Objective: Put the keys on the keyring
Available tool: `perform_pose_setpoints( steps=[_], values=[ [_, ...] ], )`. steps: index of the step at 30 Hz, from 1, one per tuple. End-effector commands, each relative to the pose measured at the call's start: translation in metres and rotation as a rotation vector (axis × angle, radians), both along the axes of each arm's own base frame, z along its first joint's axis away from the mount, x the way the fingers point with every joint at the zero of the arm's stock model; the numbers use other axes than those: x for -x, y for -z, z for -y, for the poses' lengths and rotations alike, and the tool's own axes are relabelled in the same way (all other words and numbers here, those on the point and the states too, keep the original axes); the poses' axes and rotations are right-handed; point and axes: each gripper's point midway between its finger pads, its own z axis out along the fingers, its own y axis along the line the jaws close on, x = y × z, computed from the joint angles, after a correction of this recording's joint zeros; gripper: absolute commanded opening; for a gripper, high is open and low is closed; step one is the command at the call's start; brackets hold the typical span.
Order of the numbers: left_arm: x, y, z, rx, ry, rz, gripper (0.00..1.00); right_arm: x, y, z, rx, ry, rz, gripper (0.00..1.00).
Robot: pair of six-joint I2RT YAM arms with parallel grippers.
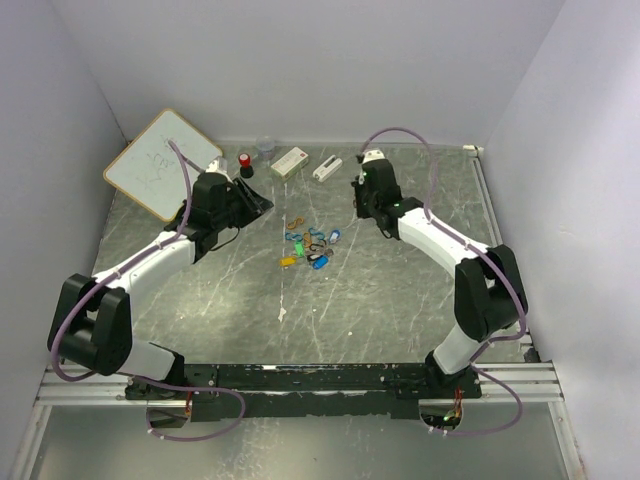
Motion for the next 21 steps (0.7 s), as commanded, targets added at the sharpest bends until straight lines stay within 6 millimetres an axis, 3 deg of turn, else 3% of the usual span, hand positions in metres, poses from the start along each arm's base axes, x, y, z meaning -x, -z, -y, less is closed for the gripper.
perform_pose_setpoints(
  steps=[1, 9, 21],
  values=[
    [0.002, -0.007, -0.001, 0.008, 0.009, 0.024, 0.48, -0.001, 0.006, 0.029, 0.028, 0.078, -0.059, 0.00],
    [0.004, -0.008, -0.002, 0.006, 0.007, 0.024, 0.48, -0.014, 0.013, 0.059, 0.024, 0.157, -0.118, 0.00],
    [0.005, 0.003, -0.001, 0.012, 0.015, 0.000, 0.48, -0.060, 0.044, 0.062, -0.113, 0.120, -0.196, 0.00]
  ],
)
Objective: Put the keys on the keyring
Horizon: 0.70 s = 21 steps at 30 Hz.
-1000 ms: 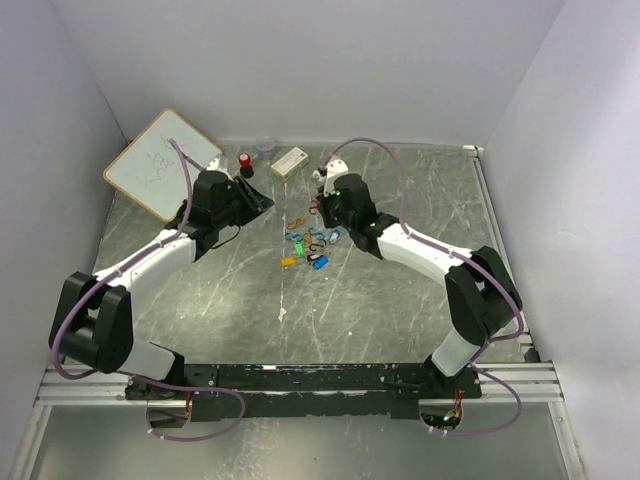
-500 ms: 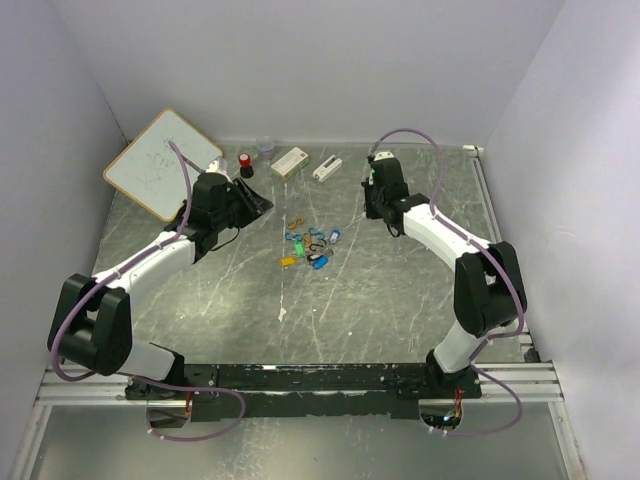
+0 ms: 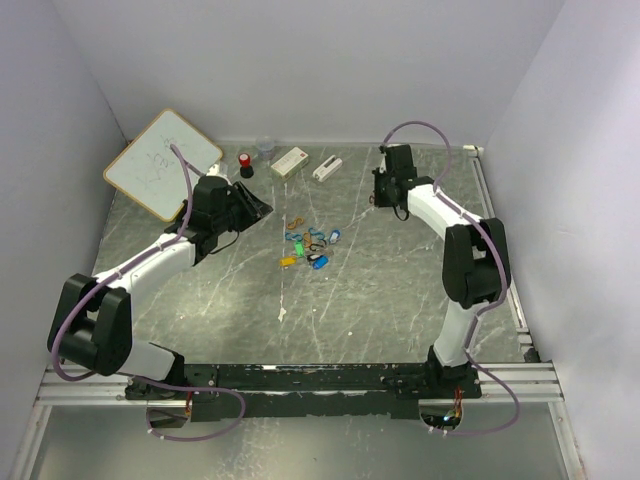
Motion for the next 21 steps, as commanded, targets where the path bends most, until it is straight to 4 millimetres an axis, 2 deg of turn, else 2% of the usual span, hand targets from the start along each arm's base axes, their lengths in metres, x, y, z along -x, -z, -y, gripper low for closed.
perform_pose_setpoints(
  steps=[1, 4, 8, 9, 11, 12, 13, 17, 21],
  values=[
    [-0.001, -0.008, 0.000, 0.018, 0.010, 0.024, 0.48, -0.019, 0.012, -0.001, -0.083, -0.009, -0.013, 0.00],
    [0.000, -0.006, -0.001, 0.011, 0.011, 0.019, 0.58, -0.027, 0.022, 0.001, -0.084, 0.002, -0.017, 0.00],
    [0.000, -0.001, 0.000, 0.005, 0.019, 0.009, 0.60, -0.034, 0.034, 0.002, -0.090, 0.020, -0.028, 0.00],
    [0.000, 0.000, 0.001, 0.005, 0.022, 0.007, 0.60, -0.036, 0.035, 0.004, -0.091, 0.033, -0.028, 0.04],
    [0.000, 0.002, 0.004, 0.008, 0.041, 0.006, 0.60, -0.037, 0.037, 0.006, -0.101, 0.054, -0.024, 0.22],
    [0.000, 0.003, 0.006, 0.010, 0.052, 0.004, 0.63, -0.038, 0.037, 0.008, -0.103, 0.070, -0.016, 0.40],
    [0.000, 0.004, 0.007, 0.010, 0.061, -0.001, 0.65, -0.038, 0.035, 0.011, -0.102, 0.088, -0.005, 0.48],
    [0.000, 0.007, 0.009, 0.006, 0.076, -0.010, 0.69, -0.035, 0.020, 0.026, -0.084, 0.169, 0.057, 0.66],
    [0.001, 0.008, 0.006, -0.006, 0.067, -0.008, 0.71, -0.019, -0.005, 0.032, -0.092, 0.176, 0.137, 0.67]
  ],
)
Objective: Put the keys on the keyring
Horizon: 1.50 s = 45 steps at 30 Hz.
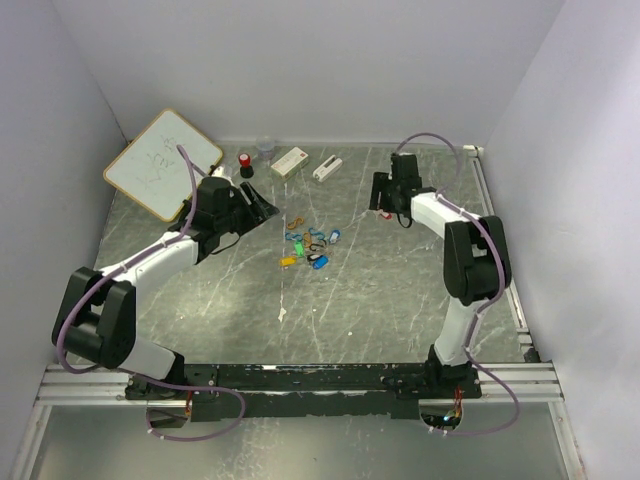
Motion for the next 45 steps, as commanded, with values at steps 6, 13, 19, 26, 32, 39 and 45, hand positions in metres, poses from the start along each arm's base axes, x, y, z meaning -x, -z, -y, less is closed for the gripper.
perform_pose_setpoints(
  steps=[6, 13, 19, 26, 32, 39, 45],
  values=[
    [-0.002, -0.003, 0.000, -0.005, 0.020, 0.018, 0.72, 0.029, -0.076, 0.010, -0.018, 0.009, 0.206, 0.66],
    [-0.006, 0.005, 0.003, -0.021, 0.029, 0.007, 0.71, 0.074, -0.104, -0.025, -0.128, -0.163, 0.272, 0.59],
    [-0.001, 0.020, 0.012, -0.077, 0.070, -0.029, 0.70, 0.104, -0.092, -0.066, -0.202, -0.255, 0.221, 0.53],
    [0.009, 0.034, 0.020, -0.130, 0.096, -0.053, 0.70, 0.113, -0.078, -0.100, -0.166, -0.313, 0.170, 0.53],
    [0.015, 0.043, 0.020, -0.134, 0.105, -0.070, 0.69, 0.119, -0.062, -0.118, -0.157, -0.348, 0.127, 0.53],
    [0.016, 0.051, 0.020, -0.149, 0.113, -0.081, 0.69, 0.116, -0.057, -0.124, -0.148, -0.339, 0.111, 0.52],
    [0.017, 0.050, 0.022, -0.136, 0.113, -0.082, 0.68, 0.121, -0.054, -0.131, -0.134, -0.359, 0.101, 0.52]
  ],
)
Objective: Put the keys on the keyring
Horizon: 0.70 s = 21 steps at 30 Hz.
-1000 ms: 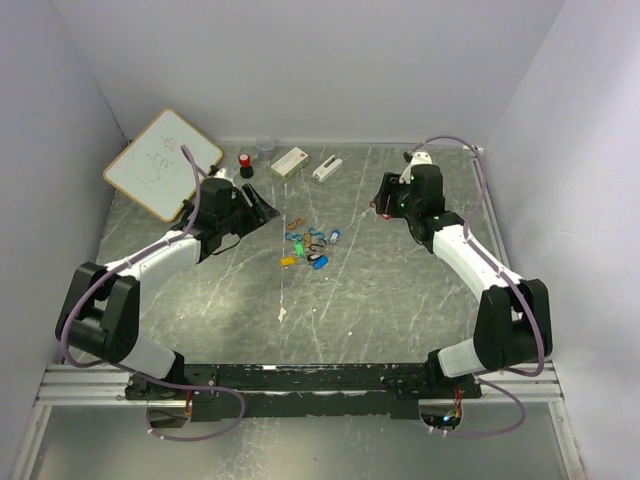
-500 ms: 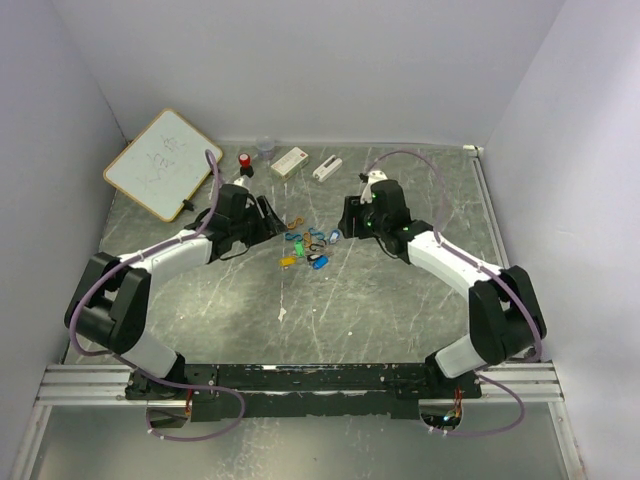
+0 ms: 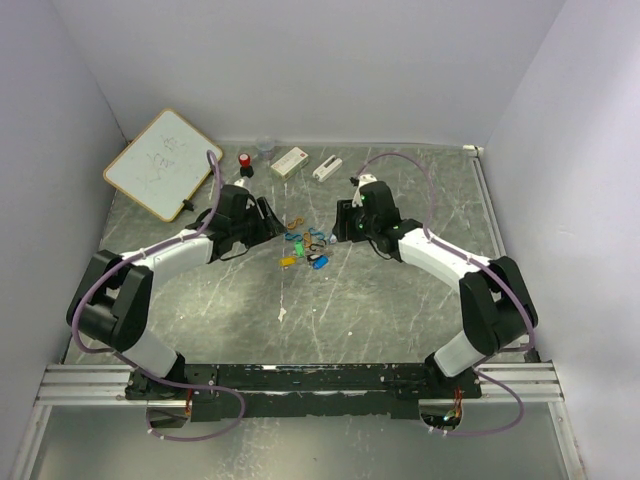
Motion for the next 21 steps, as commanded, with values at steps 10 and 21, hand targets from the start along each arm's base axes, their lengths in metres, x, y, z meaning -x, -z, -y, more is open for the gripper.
perform_pose_setpoints(
  steps=[10, 21],
  values=[
    [-0.024, -0.011, 0.003, -0.124, 0.044, 0.026, 0.69, -0.027, -0.031, -0.010, 0.076, -0.007, 0.062, 0.53],
    [-0.052, 0.012, 0.000, -0.380, 0.090, 0.023, 0.70, -0.023, -0.043, -0.002, 0.087, 0.006, 0.089, 0.54]
  ],
)
